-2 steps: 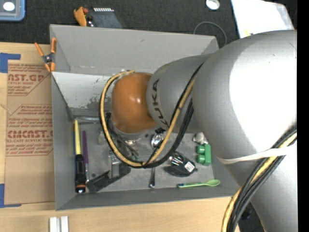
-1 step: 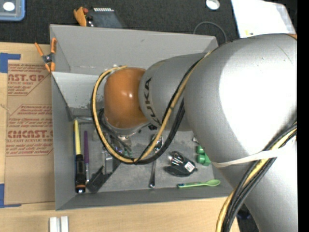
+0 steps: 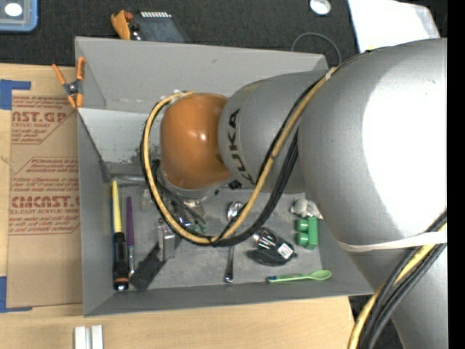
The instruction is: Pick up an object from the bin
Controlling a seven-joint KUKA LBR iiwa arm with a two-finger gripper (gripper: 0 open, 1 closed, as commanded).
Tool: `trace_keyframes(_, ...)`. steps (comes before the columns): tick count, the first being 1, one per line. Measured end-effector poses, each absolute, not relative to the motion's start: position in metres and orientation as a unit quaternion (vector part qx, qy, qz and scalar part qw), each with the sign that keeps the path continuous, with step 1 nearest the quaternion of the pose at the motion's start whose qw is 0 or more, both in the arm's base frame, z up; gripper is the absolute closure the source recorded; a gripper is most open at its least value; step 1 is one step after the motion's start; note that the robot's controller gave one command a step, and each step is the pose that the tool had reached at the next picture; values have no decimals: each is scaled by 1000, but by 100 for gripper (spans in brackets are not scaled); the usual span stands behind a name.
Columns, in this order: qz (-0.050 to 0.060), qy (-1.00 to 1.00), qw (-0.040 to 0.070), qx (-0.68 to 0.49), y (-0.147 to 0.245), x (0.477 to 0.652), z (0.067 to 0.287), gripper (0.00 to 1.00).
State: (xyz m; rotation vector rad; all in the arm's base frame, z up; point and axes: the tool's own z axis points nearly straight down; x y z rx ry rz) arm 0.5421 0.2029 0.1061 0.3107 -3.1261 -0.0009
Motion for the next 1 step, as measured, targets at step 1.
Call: trace_keyframes(1,-1,-998,1,58,206,512,140,0)
